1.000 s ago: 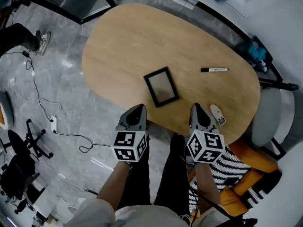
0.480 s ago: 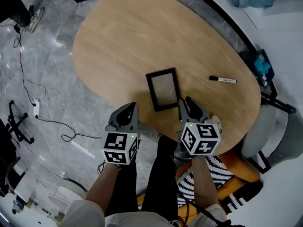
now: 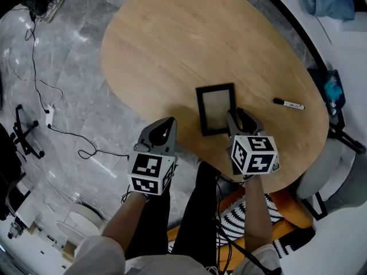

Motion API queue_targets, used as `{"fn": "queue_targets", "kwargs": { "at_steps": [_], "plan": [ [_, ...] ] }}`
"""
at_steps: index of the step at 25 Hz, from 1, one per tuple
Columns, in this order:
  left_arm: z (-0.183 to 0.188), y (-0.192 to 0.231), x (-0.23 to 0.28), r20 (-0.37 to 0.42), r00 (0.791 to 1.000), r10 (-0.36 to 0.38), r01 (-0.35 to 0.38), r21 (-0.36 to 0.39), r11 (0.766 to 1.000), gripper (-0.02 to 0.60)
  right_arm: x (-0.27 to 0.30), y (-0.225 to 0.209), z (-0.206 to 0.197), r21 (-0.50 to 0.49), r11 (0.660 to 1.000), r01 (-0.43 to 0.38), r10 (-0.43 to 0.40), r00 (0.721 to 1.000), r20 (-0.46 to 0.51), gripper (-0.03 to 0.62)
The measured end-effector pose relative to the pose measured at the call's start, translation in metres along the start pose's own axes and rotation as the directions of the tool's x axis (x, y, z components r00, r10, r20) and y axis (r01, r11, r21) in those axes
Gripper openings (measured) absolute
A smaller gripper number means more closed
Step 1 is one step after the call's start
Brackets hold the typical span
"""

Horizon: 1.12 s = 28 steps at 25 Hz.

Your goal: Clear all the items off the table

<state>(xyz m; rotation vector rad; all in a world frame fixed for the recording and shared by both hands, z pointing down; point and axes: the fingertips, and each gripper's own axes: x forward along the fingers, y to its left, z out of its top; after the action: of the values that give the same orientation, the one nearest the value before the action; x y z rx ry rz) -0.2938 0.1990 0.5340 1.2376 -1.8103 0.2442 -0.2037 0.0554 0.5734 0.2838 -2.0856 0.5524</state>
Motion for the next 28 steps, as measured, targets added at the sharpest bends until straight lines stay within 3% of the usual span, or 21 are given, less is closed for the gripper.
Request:
{"fn": "queue_targets", "kwargs": {
  "at_steps": [6,15,21,28],
  "plan": [
    [-0.001,0.004,0.004,-0.007,1.000,-0.002,0.002,0.001,1.000,0.002,0.013,-0.002,-0.003,0.007,1.000,0.008,-0.008,0.999,-0.047,0.118],
    [0.001,0.001,0.009,-0.009,1.000,-0.013,0.013,0.012,1.000,0.002,0.016,-0.004,-0.001,0.010,0.999,-0.043,0.044,0.996,-0.079,0.105],
    [-0.005,-0.003,0.006,-0.016,1.000,-0.012,0.013,0.020,1.000,0.002,0.007,-0.001,-0.005,0.005,0.999,-0.051,0.051,0.998,-0.039,0.083],
    [-0.013,-0.014,0.008,-0.033,0.999,-0.025,0.026,0.055,0.998,0.002,-0.012,0.001,-0.013,0.083,0.995,-0.055,0.052,0.998,0.037,0.083]
  ]
}}
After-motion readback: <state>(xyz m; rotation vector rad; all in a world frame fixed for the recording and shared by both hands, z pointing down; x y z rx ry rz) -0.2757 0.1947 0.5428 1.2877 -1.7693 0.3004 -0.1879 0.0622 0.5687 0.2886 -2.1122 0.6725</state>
